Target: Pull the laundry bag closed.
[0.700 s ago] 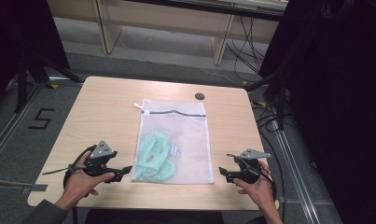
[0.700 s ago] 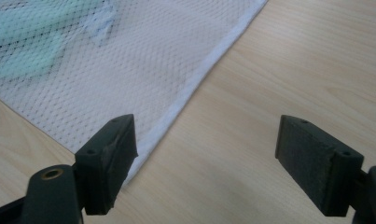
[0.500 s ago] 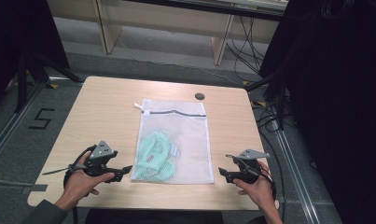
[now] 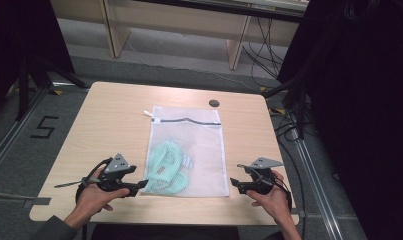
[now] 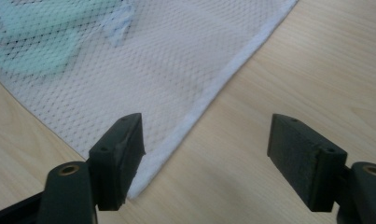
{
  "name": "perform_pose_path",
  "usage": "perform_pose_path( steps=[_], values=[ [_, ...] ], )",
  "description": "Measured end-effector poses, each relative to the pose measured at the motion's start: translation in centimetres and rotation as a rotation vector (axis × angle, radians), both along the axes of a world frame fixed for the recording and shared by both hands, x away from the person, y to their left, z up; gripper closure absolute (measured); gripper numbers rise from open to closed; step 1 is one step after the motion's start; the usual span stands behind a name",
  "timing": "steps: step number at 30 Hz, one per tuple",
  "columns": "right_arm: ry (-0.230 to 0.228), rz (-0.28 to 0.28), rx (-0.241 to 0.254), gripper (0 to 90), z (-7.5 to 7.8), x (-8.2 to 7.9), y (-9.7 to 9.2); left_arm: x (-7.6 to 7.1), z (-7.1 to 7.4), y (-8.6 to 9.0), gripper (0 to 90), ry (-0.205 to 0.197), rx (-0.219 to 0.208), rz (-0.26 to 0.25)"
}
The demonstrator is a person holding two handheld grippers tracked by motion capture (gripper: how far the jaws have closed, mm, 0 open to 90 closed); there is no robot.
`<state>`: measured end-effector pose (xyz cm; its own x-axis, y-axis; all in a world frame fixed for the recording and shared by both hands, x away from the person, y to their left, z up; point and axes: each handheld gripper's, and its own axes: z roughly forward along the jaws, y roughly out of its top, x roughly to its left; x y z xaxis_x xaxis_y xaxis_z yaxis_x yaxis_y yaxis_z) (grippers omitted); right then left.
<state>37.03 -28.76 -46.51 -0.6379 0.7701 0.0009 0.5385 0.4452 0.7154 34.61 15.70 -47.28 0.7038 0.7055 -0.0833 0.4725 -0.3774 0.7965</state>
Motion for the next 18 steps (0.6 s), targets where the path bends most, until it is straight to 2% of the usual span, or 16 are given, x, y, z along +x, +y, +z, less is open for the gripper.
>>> perform_pose_path(
  steps=[1, 2, 3, 4, 5, 6, 7, 8, 10, 11, 12, 13, 14, 15, 16, 18],
  values=[
    [0.013, 0.000, 0.011, 34.2, -0.1, 0.0, 0.3, 0.0, 0.0, -0.1, 40.8, 0.021, -0.005, -0.021],
    [0.013, 0.000, 0.011, 34.2, -0.1, 0.0, 0.3, 0.0, -0.1, -0.4, 40.8, 0.013, -0.025, -0.019],
    [0.032, 0.027, -0.012, 38.8, -0.1, 0.2, 0.4, 0.1, -0.1, -0.6, 49.0, 0.008, -0.008, -0.045],
    [0.023, 0.043, -0.016, 42.7, -0.1, 0.4, 0.6, 0.2, 0.0, -0.6, 54.5, -0.007, -0.003, -0.066],
    [0.026, 0.063, -0.018, 46.8, -0.1, 0.4, 0.8, 0.2, 0.0, -0.8, 58.0, -0.014, -0.022, -0.063],
    [0.027, 0.058, -0.019, 48.6, 0.0, 0.5, 1.0, 0.2, 0.1, -0.9, 62.0, -0.011, -0.025, -0.073],
    [0.000, 0.054, -0.005, 52.0, -0.2, 0.7, 1.3, 0.4, 0.2, -1.0, 66.2, -0.026, -0.017, -0.091],
    [0.032, 0.072, -0.026, 55.6, 0.2, 0.8, 1.4, 0.4, 0.2, -1.0, 69.8, -0.018, -0.013, -0.090],
    [-0.001, 0.088, -0.008, 62.4, -0.2, 1.3, 2.2, 0.7, 0.3, -1.2, 76.9, -0.039, -0.021, -0.096],
    [0.006, 0.105, -0.019, 66.7, -0.1, 1.5, 2.5, 0.8, 0.2, -1.4, 79.7, -0.018, -0.031, -0.094],
    [0.010, 0.123, -0.030, 69.3, -0.2, 1.7, 2.7, 1.0, 0.2, -1.6, 82.3, -0.039, -0.006, -0.109],
    [0.015, 0.132, -0.028, 72.7, -0.2, 1.9, 3.1, 0.9, 0.1, -1.9, 84.6, -0.023, -0.025, -0.091],
    [-0.002, 0.149, -0.020, 76.1, -0.5, 2.1, 3.4, 1.1, 0.1, -2.0, 86.2, -0.021, -0.003, -0.111],
    [-0.002, 0.165, -0.041, 78.4, -0.5, 2.4, 3.7, 1.3, 0.0, -2.3, 87.4, -0.034, 0.005, -0.125],
    [0.002, 0.172, -0.045, 81.0, -0.6, 2.5, 4.0, 1.4, -0.3, -2.7, 88.4, -0.007, -0.026, -0.112],
    [0.022, 0.189, -0.056, 85.3, -0.7, 2.8, 4.7, 1.8, -0.6, -3.2, 89.4, 0.002, 0.008, -0.143]
  ],
)
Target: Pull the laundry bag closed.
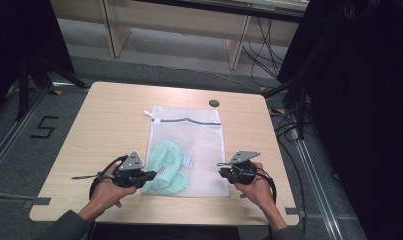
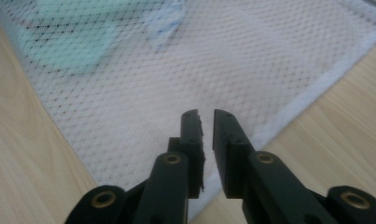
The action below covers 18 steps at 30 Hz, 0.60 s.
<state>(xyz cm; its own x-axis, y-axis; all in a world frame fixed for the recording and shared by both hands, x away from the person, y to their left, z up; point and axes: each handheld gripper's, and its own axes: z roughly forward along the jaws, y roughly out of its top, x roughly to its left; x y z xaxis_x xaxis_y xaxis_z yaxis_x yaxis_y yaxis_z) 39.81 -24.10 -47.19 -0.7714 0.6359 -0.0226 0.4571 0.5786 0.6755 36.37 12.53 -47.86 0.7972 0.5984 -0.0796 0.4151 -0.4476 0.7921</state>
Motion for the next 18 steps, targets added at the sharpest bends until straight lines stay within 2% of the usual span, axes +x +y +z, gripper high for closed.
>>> perform_pose_path(
  steps=[4, 5, 6, 7, 8, 9, 10, 12, 13, 14, 16, 18],
  values=[
    [0.009, 0.046, -0.047, 88.6, -0.5, 0.5, 1.1, 0.5, -0.6, -1.0, 89.5, 0.015, 0.008, -0.008],
    [0.017, 0.050, -0.054, 88.9, -0.6, 0.6, 1.3, 0.8, -0.5, -1.1, 89.5, -0.003, 0.037, -0.025],
    [0.017, 0.050, -0.054, 88.9, -0.6, 0.6, 1.3, 1.0, -0.3, -1.3, 89.5, -0.002, 0.040, -0.012],
    [0.018, 0.055, -0.066, 88.9, -0.7, 0.6, 1.5, 1.3, -0.1, -1.4, 89.5, -0.007, 0.033, -0.016],
    [0.030, 0.051, -0.084, 88.9, -0.7, 0.6, 1.7, 1.5, -0.1, -1.5, 89.5, 0.004, 0.015, -0.006],
    [0.033, 0.054, -0.086, 89.0, -0.8, 0.7, 1.8, 1.6, -0.1, -1.5, 89.5, 0.010, 0.010, 0.002],
    [0.031, 0.064, -0.094, 89.7, -1.1, 0.8, 1.9, 1.8, -0.4, -1.6, 89.6, 0.012, 0.022, -0.012],
    [0.048, 0.062, -0.110, 90.0, -1.0, 0.8, 2.0, 1.8, -0.6, -1.6, 89.6, 0.033, 0.009, -0.009],
    [0.038, 0.065, -0.103, 90.0, -1.3, 0.9, 2.0, 1.8, -0.7, -1.6, 89.6, 0.037, 0.014, -0.004],
    [0.044, 0.066, -0.118, 90.0, -1.3, 0.9, 1.9, 1.8, -0.9, -1.7, 89.6, 0.040, -0.002, 0.004],
    [0.052, 0.060, -0.128, 90.0, -1.5, 1.0, 2.0, 1.8, -1.2, -1.6, 89.6, 0.062, 0.014, 0.008],
    [0.051, 0.073, -0.144, 90.0, -1.7, 1.2, 2.0, 2.0, -1.3, -1.6, 89.6, 0.045, 0.038, 0.006]
  ],
)
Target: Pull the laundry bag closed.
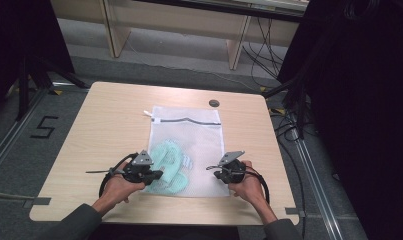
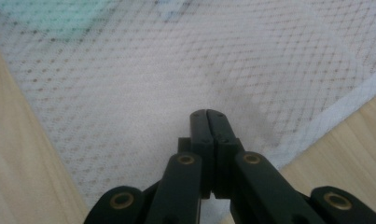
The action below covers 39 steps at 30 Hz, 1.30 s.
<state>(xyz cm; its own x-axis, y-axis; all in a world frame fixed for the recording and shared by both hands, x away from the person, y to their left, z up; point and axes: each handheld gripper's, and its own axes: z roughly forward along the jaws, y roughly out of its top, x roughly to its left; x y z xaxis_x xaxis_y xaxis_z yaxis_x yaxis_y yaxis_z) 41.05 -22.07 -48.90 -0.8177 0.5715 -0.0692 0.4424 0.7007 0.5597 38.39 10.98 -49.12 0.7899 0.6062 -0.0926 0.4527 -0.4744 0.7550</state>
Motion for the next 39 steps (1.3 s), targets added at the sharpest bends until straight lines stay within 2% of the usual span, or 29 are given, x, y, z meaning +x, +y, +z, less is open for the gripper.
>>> perform_pose_path(
  steps=[1, 2, 4, 5, 6, 7, 8, 9, 10, 11, 12, 13, 14, 15, 17, 19, 20, 22, 24, 27, 28, 30, 32, 33, 34, 35, 36, 39],
  values=[
    [0.017, -0.008, -0.004, 90.0, -0.1, -0.1, 0.1, 0.2, -0.2, -0.1, 89.6, 0.008, -0.005, 0.006],
    [0.014, 0.005, -0.028, 90.0, -0.1, 0.1, 0.1, 0.2, -0.2, -0.1, 89.6, 0.017, 0.001, 0.008],
    [0.016, 0.008, -0.034, 90.0, -0.3, 0.1, 0.2, 0.4, -0.3, -0.1, 89.7, 0.011, 0.013, 0.001],
    [-0.005, 0.030, -0.047, 90.0, -0.3, 0.2, 0.2, 0.6, -0.6, -0.3, 89.7, 0.015, 0.021, -0.001],
    [0.019, 0.012, -0.041, 90.0, -0.3, 0.0, 0.4, 0.6, -0.7, -0.3, 89.7, 0.017, 0.025, -0.001],
    [0.015, 0.028, -0.047, 90.0, -0.3, 0.0, 0.4, 0.6, -0.7, -0.3, 89.7, 0.017, 0.025, -0.001],
    [0.024, 0.019, -0.050, 90.0, -0.2, -0.2, 0.5, 0.7, -0.8, -0.3, 89.8, 0.018, 0.030, -0.001],
    [0.006, 0.037, -0.052, 90.0, -0.3, 0.0, 0.5, 0.8, -0.8, -0.3, 89.7, 0.021, 0.028, 0.000],
    [0.006, 0.040, -0.053, 90.0, -0.3, -0.1, 0.5, 0.9, -0.9, -0.3, 89.7, 0.036, 0.018, 0.007],
    [0.021, 0.025, -0.050, 90.0, -0.2, -0.3, 0.5, 1.0, -0.9, -0.2, 89.7, 0.025, 0.024, -0.001],
    [0.015, 0.039, -0.061, 90.0, -0.2, -0.3, 0.5, 1.0, -0.9, -0.2, 89.7, 0.025, 0.024, -0.001],
    [0.024, 0.041, -0.058, 90.0, -0.2, -0.4, 0.6, 1.0, -1.0, -0.1, 89.8, 0.035, 0.019, 0.012],
    [0.024, 0.041, -0.058, 90.0, -0.2, -0.4, 0.6, 1.2, -0.9, 0.0, 89.8, 0.021, 0.034, -0.007],
    [0.012, 0.052, -0.065, 90.0, -0.2, -0.4, 0.6, 1.3, -0.9, 0.1, 89.8, 0.027, 0.038, 0.002],
    [0.023, 0.053, -0.057, 90.0, -0.2, -0.5, 0.7, 1.4, -1.0, 0.1, 89.7, 0.035, 0.026, 0.016],
    [0.028, 0.061, -0.060, 90.0, -0.2, -0.7, 0.8, 1.8, -1.0, 0.4, 89.8, 0.015, 0.050, 0.004],
    [0.015, 0.068, -0.065, 90.0, -0.2, -0.7, 0.8, 1.8, -1.0, 0.4, 89.8, 0.019, 0.054, 0.015],
    [0.043, 0.068, -0.066, 90.0, -0.1, -0.9, 0.9, 2.2, -1.0, 0.5, 89.8, 0.015, 0.063, 0.020],
    [0.043, 0.078, -0.060, 90.0, -0.1, -1.2, 1.2, 2.6, -1.0, 0.6, 89.8, 0.003, 0.076, 0.015],
    [0.038, 0.093, -0.064, 90.0, -0.1, -1.3, 1.4, 2.9, -1.1, 0.7, 89.8, 0.009, 0.075, 0.024],
    [0.060, 0.101, -0.068, 90.0, 0.0, -1.6, 1.6, 3.2, -1.1, 0.9, 89.8, 0.013, 0.072, 0.039],
    [0.051, 0.116, -0.070, 90.0, 0.0, -1.7, 1.8, 3.4, -1.1, 1.0, 89.8, 0.008, 0.078, 0.040],
    [0.062, 0.116, -0.067, 90.0, 0.0, -1.9, 2.0, 3.9, -1.2, 1.1, 89.7, 0.019, 0.070, 0.051],
    [0.056, 0.129, -0.067, 90.0, -0.1, -1.9, 2.1, 4.1, -1.2, 1.2, 89.7, 0.014, 0.080, 0.034],
    [0.058, 0.128, -0.067, 90.0, 0.0, -2.0, 2.2, 4.3, -1.2, 1.1, 89.7, 0.015, 0.079, 0.045],
    [0.052, 0.138, -0.068, 90.0, 0.0, -2.0, 2.3, 4.5, -1.1, 1.2, 89.8, 0.006, 0.093, 0.033],
    [0.063, 0.129, -0.062, 90.0, 0.0, -2.2, 2.4, 4.6, -1.2, 1.1, 89.7, 0.011, 0.086, 0.052],
    [0.071, 0.139, -0.059, 90.0, -0.1, -2.3, 2.8, 5.3, -1.2, 1.1, 89.7, 0.008, 0.089, 0.054]
  ],
)
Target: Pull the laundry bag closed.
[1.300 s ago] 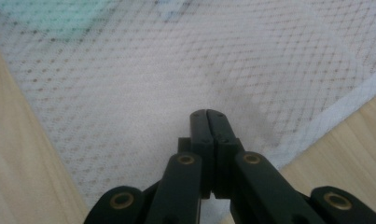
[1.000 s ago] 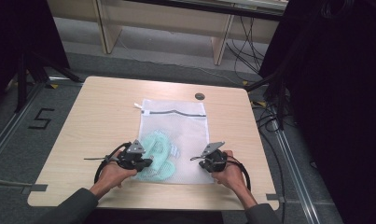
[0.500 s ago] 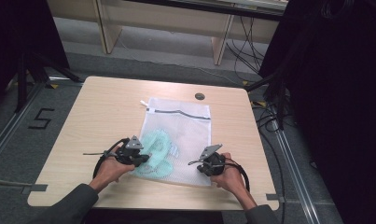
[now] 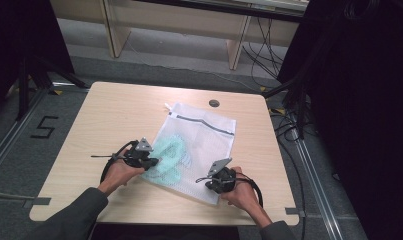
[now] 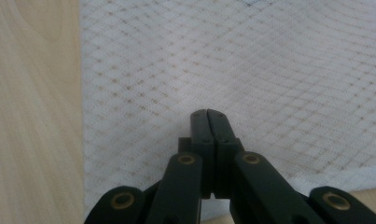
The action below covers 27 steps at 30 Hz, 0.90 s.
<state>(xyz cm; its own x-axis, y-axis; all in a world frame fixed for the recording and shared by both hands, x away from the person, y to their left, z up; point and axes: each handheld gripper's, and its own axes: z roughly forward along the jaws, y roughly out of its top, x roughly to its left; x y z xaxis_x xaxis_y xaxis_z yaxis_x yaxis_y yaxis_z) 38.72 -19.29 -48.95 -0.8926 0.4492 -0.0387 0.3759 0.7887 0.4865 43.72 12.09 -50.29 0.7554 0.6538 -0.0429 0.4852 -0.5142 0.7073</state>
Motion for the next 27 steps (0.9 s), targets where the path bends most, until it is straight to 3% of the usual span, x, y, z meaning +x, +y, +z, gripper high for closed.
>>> perform_pose_path(
  steps=[3, 6, 7, 10, 12, 16, 23, 27],
  values=[
    [-0.019, 0.026, 0.004, 90.0, -0.1, 0.1, 0.3, 0.5, -0.1, 0.1, 89.7, 0.001, -0.010, 0.008],
    [-0.003, 0.013, 0.001, 90.0, 0.0, -0.3, 0.6, 1.1, -0.1, 0.1, 89.7, -0.006, 0.002, 0.018],
    [-0.022, 0.044, 0.000, 90.0, -0.1, -0.3, 1.1, 1.2, -0.1, 0.1, 89.7, -0.003, -0.003, 0.025],
    [-0.010, 0.037, 0.000, 90.0, -0.1, -0.6, 1.6, 1.7, -0.1, 0.2, 89.8, -0.008, 0.002, 0.029],
    [-0.026, 0.071, 0.008, 90.0, -0.1, -0.6, 2.0, 2.1, -0.1, 0.3, 89.8, -0.015, 0.007, 0.030],
    [-0.018, 0.081, 0.014, 90.0, -0.1, -0.7, 2.5, 2.5, -0.1, 0.3, 89.7, -0.020, 0.012, 0.037],
    [-0.020, 0.110, 0.006, 90.0, -0.2, -1.0, 4.0, 3.9, -0.1, 0.0, 89.7, -0.034, 0.028, 0.058],
    [-0.013, 0.135, 0.015, 90.0, -0.2, -1.1, 5.2, 4.5, 0.0, 0.0, 89.7, -0.057, 0.060, 0.061]
  ],
)
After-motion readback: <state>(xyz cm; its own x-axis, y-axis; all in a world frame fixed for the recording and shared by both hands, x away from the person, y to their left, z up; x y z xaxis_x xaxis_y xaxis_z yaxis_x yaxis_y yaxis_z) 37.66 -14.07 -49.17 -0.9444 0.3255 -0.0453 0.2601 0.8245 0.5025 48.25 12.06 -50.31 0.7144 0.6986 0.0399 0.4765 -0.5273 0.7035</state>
